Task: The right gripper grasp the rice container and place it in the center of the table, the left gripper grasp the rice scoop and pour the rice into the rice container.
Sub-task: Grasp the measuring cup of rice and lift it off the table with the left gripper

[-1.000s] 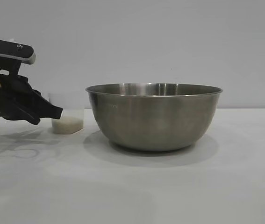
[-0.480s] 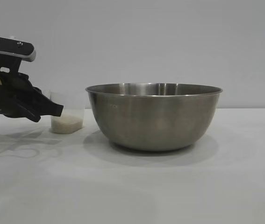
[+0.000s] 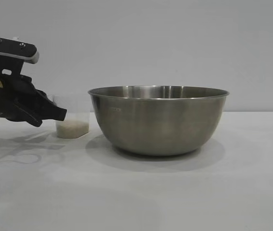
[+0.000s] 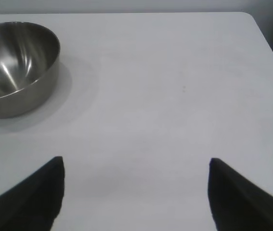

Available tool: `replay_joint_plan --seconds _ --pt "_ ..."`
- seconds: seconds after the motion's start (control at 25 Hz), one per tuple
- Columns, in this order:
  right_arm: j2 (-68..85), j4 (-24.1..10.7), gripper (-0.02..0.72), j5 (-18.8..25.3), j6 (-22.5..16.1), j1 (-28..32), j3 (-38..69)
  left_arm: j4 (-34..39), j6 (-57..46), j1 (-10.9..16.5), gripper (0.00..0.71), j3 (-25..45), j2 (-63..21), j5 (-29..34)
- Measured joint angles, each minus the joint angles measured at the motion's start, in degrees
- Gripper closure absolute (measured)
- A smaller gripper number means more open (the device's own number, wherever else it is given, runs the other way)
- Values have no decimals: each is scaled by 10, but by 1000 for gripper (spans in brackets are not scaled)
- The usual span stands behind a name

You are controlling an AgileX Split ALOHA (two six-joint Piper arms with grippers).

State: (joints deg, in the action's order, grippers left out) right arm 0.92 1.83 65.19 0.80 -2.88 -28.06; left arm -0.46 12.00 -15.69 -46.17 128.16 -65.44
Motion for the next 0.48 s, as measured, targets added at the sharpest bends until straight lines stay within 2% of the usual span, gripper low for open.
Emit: replay_joint_plan --seconds 0.2,0.48 --pt "0 0 179 0 0 0 0 1 0 2 595 -11 0 0" --pt "0 0 179 0 0 0 0 33 -17 29 595 -20 0 0"
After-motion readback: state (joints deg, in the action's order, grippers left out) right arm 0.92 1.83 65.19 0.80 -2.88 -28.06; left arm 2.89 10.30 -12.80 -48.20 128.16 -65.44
